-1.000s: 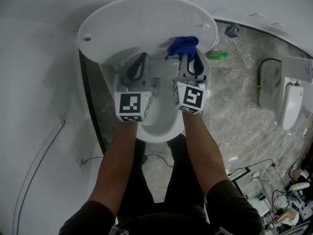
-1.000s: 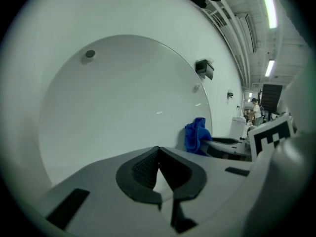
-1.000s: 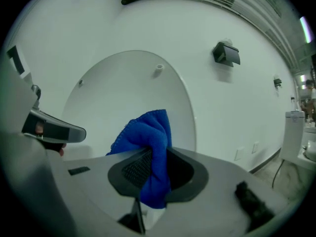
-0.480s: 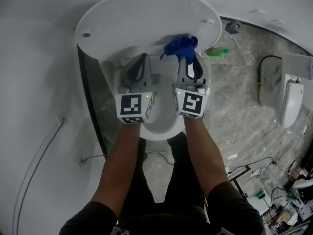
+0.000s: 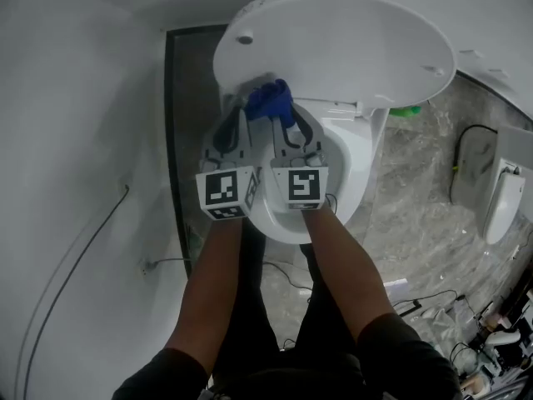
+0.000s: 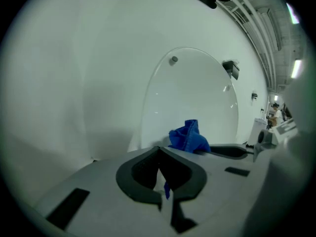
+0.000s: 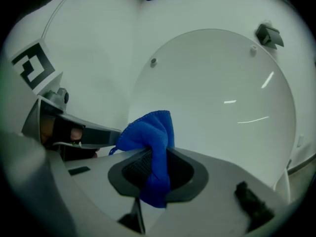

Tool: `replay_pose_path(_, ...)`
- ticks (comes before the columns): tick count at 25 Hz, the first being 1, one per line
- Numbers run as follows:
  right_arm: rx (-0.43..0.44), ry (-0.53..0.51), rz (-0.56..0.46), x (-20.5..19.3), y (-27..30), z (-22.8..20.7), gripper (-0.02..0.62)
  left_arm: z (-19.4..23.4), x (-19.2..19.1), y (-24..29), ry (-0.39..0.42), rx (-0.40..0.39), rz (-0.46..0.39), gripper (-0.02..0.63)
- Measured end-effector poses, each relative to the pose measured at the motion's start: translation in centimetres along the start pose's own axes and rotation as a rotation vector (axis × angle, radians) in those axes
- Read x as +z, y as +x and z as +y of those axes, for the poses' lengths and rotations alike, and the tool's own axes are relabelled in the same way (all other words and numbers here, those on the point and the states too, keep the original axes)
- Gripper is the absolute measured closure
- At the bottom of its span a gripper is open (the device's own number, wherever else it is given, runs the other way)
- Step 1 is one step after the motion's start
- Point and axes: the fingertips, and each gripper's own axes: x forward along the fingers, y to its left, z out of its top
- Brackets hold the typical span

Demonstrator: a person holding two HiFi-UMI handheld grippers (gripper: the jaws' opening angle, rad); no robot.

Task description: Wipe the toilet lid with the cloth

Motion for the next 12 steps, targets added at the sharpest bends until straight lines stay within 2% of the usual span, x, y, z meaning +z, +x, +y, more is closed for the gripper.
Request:
replay_pose_path(3,0.045,0.029,0.03,-0.5,1.7,2.8,0.525,2.7,0.0,-1.1,-0.032,0.036,-0.015,0.595)
replay_pose_path(6,0.075,0.058,0.071,-1.5,3.3,4.5,0.525,4.3,0.0,-1.6,-0.025,0.053,-0.016,0.595)
replay_pose_path(12,0.053,0.114,0.149,-3.8,4.9,4.2,0.525,5.1,-0.7,-1.1,-0.005,0.043,0.013,0.595)
